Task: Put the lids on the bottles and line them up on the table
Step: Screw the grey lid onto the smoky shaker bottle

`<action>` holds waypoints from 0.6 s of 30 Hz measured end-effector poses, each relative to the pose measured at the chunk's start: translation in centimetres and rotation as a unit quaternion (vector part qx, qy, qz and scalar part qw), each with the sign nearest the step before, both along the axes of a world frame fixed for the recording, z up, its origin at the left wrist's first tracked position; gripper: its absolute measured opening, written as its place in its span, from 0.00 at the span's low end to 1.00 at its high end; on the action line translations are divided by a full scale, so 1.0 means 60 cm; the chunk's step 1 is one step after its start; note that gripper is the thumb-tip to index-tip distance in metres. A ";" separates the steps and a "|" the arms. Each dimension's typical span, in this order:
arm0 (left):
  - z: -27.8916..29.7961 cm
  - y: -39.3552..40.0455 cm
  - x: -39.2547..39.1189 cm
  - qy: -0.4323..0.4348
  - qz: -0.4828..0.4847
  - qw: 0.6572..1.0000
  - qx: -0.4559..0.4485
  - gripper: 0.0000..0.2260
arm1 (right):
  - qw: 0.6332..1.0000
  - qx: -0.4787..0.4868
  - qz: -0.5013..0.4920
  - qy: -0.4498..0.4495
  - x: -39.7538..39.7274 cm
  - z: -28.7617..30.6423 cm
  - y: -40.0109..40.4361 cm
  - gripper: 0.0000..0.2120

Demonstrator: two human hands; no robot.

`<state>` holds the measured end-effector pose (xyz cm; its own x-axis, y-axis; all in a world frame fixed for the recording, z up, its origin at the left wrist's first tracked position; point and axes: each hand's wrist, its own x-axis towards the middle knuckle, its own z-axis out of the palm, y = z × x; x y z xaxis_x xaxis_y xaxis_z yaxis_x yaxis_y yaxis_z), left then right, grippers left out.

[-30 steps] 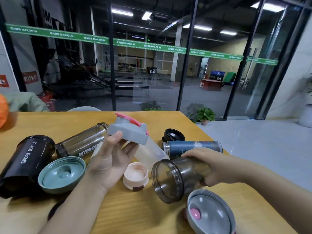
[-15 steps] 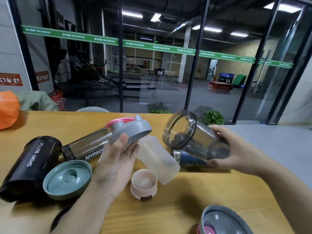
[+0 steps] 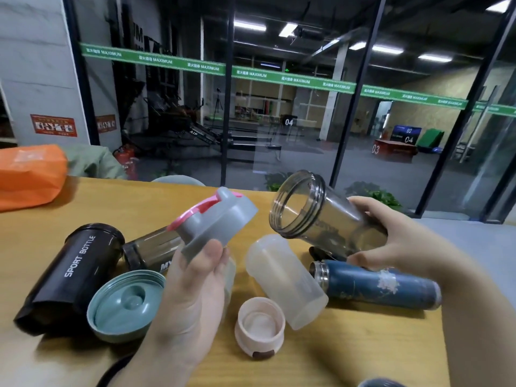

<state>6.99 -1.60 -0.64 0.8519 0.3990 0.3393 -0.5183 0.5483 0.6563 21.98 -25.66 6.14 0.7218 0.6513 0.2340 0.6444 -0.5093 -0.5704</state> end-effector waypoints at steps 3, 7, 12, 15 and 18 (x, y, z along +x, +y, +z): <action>0.001 0.003 0.008 0.018 0.032 0.999 -0.009 0.35 | 1.000 -0.009 -0.006 -0.011 0.003 0.005 0.004 0.39; 0.019 -0.008 0.025 0.073 0.083 0.993 -0.037 0.46 | 0.999 -0.009 0.009 -0.053 0.002 -0.001 0.022 0.38; 0.059 -0.019 0.066 0.129 0.077 0.989 -0.003 0.34 | 0.993 -0.006 0.007 -0.114 0.001 -0.004 0.034 0.37; 0.080 -0.016 0.084 0.139 0.044 0.989 0.030 0.28 | 0.986 -0.003 -0.013 -0.164 0.004 -0.006 0.036 0.40; 0.084 -0.016 0.094 0.158 0.037 0.986 0.046 0.27 | 0.983 -0.004 -0.014 -0.182 0.008 -0.018 0.046 0.41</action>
